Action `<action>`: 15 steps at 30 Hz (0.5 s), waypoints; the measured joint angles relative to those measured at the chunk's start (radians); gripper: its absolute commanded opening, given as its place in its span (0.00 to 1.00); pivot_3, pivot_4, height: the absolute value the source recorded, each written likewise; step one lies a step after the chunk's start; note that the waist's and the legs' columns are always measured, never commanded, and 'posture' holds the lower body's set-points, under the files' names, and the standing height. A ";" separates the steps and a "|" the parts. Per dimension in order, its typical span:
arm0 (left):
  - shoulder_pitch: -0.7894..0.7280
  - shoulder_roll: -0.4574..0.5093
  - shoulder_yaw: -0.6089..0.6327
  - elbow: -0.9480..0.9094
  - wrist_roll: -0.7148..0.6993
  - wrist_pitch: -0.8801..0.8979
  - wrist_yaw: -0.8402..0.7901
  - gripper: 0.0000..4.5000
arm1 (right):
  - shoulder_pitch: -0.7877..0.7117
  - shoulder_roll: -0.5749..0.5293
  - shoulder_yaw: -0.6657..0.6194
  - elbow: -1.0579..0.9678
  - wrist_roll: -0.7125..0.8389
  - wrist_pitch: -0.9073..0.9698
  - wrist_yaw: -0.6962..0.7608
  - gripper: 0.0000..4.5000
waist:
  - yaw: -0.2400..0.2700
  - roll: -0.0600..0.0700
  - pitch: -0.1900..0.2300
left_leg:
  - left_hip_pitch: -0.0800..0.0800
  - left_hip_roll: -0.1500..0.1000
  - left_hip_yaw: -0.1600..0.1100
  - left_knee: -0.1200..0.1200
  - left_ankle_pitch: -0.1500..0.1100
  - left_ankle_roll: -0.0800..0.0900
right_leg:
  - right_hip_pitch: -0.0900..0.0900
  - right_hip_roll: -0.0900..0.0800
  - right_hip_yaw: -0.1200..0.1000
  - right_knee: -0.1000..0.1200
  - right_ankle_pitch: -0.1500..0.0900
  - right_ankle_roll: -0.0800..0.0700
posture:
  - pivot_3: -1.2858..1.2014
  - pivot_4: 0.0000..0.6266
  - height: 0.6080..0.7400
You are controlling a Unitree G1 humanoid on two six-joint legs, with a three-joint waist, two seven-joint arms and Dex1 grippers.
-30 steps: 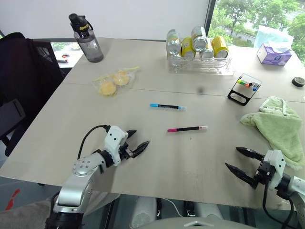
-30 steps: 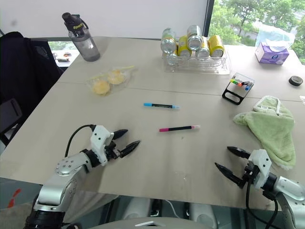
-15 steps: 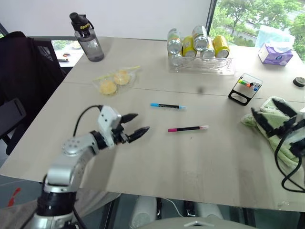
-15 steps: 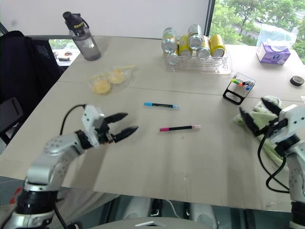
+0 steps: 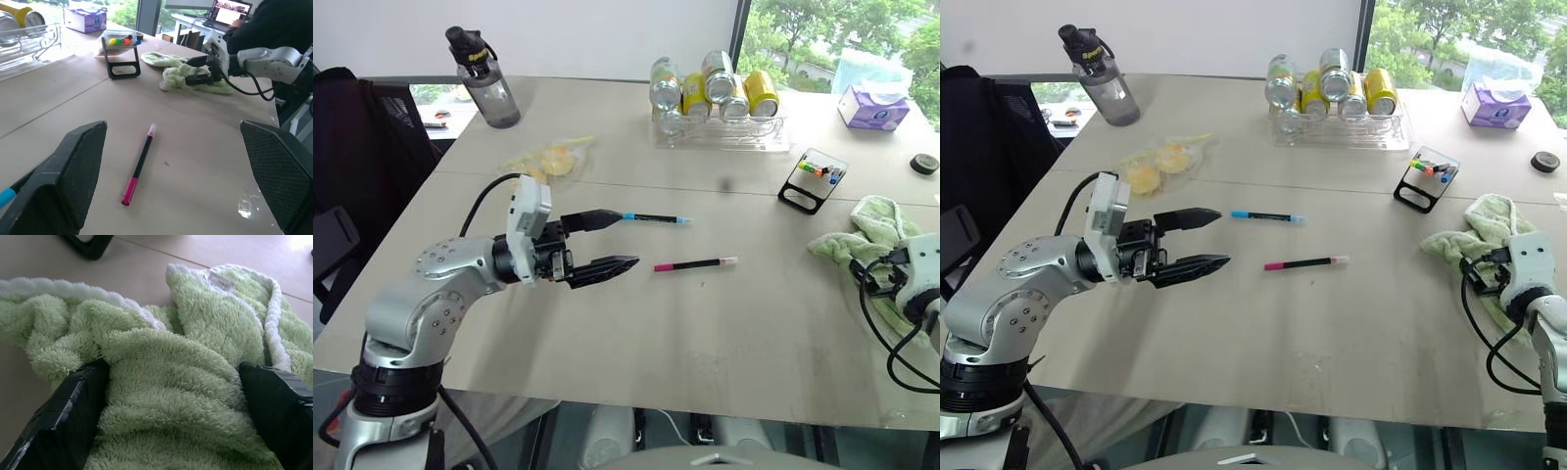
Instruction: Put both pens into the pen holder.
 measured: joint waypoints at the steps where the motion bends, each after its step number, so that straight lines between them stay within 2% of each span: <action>1: 0.000 0.004 -0.002 0.000 0.001 0.001 -0.005 1.00 | 0.000 -0.003 0.000 -0.008 -0.001 0.015 -0.001 0.88 | 0.001 0.000 0.000 | 0.000 0.000 0.000 0.000 0.000 0.000 | 0.000 0.000 0.000 0.000 0.000 0.000 | 0.52 0.24 0.99; 3: -0.001 0.007 -0.004 0.000 0.003 0.001 -0.011 1.00 | 0.001 -0.004 0.001 -0.016 -0.004 0.038 -0.003 0.72 | 0.004 0.000 0.000 | 0.000 0.000 0.000 0.000 0.000 0.000 | 0.000 0.000 0.000 0.000 0.000 0.000 | 0.52 0.24 0.99; 9: -0.031 0.011 -0.014 0.001 0.009 0.002 -0.015 1.00 | 0.004 -0.003 -0.002 -0.017 -0.037 0.037 -0.036 0.07 | 0.011 0.000 0.000 | -0.001 0.000 0.000 0.000 0.000 0.000 | 0.000 0.000 0.000 -0.001 0.000 0.000 | 0.52 0.24 0.99; 10: -0.038 0.010 -0.020 0.002 0.014 0.002 -0.016 1.00 | 0.004 -0.003 -0.004 -0.011 -0.044 0.032 -0.046 0.01 | 0.011 0.000 0.000 | -0.001 0.000 0.000 0.000 0.000 0.000 | 0.000 0.000 0.000 -0.001 0.000 0.000 | 0.52 0.24 0.99; 15: -0.066 0.003 -0.056 0.022 0.034 -0.003 -0.033 1.00 | 0.002 0.011 -0.058 0.019 -0.049 -0.010 -0.089 0.01 | 0.010 0.000 0.000 | -0.001 0.000 0.000 0.000 0.000 0.000 | 0.000 0.001 0.001 0.000 0.000 0.000 | 0.52 0.24 0.99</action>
